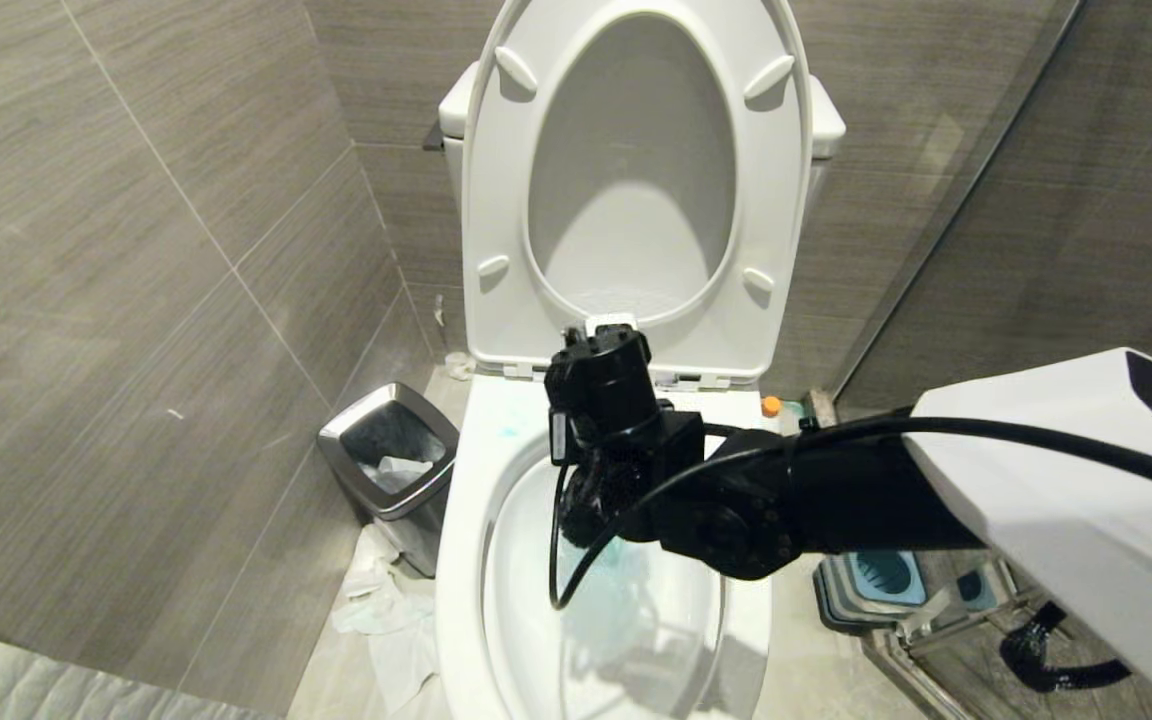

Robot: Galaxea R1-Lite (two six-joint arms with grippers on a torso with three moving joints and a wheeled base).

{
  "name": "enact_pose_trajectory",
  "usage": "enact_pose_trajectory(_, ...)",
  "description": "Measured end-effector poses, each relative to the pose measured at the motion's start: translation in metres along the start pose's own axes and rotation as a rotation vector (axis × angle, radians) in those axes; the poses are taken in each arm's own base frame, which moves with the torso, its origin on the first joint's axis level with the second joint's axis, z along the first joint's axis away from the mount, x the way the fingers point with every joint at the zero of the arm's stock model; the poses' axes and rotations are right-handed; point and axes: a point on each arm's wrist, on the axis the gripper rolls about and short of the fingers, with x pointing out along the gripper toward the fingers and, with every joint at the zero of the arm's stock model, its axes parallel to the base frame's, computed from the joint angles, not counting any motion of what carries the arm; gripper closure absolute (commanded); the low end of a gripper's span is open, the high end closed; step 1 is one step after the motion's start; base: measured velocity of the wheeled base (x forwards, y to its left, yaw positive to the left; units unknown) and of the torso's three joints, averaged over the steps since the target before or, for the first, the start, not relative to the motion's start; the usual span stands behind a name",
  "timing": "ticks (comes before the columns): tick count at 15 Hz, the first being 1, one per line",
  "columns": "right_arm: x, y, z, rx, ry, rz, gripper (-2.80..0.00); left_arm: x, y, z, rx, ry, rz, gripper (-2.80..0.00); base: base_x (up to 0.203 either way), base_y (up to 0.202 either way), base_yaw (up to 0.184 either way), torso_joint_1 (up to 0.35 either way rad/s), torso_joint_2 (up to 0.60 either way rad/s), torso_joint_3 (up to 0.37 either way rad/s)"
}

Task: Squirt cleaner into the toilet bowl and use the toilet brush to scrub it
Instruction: Scrub the toilet bowl

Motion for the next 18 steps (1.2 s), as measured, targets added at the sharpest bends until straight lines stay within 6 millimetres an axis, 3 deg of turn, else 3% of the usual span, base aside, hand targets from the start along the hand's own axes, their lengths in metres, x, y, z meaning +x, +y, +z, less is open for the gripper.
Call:
enact_pose_trajectory(2, -0.018, 0.012, -0.015, -0.035, 0.027, 0.031, 0.0, 0.0, 0.0, 0.0, 0.0, -0.001, 0.0, 0.0, 0.0, 0.0, 0.0, 0.0, 0.0, 0.0)
enact_pose_trajectory(4, -0.037, 0.01, -0.029, -0.076, 0.069, 0.047, 0.0, 0.0, 0.0, 0.0, -0.001, -0.001, 0.0, 0.0, 0.0, 0.0, 0.0, 0.0, 0.0, 0.0)
enact_pose_trajectory(7, -0.066, -0.011, -0.037, -0.093, 0.114, 0.051, 0.0, 0.0, 0.0, 0.0, 0.0, 0.0, 0.0, 0.0, 0.0, 0.0, 0.0, 0.0, 0.0, 0.0)
enact_pose_trajectory(9, -0.073, -0.031, -0.035, -0.069, 0.127, 0.022, 0.0, 0.0, 0.0, 0.0, 0.0, -0.001, 0.0, 0.0, 0.0, 0.0, 0.0, 0.0, 0.0, 0.0)
enact_pose_trajectory(14, -0.045, -0.072, -0.008, -0.01, 0.083, -0.093, 0.0, 0.0, 0.0, 0.0, 0.0, 0.0, 0.0, 0.0, 0.0, 0.0, 0.0, 0.0, 0.0, 0.0)
enact_pose_trajectory(18, -0.016, -0.068, 0.012, -0.003, -0.007, -0.109, 0.0, 0.0, 0.0, 0.0, 0.0, -0.001, 0.0, 0.0, 0.0, 0.0, 0.0, 0.0, 0.0, 0.0)
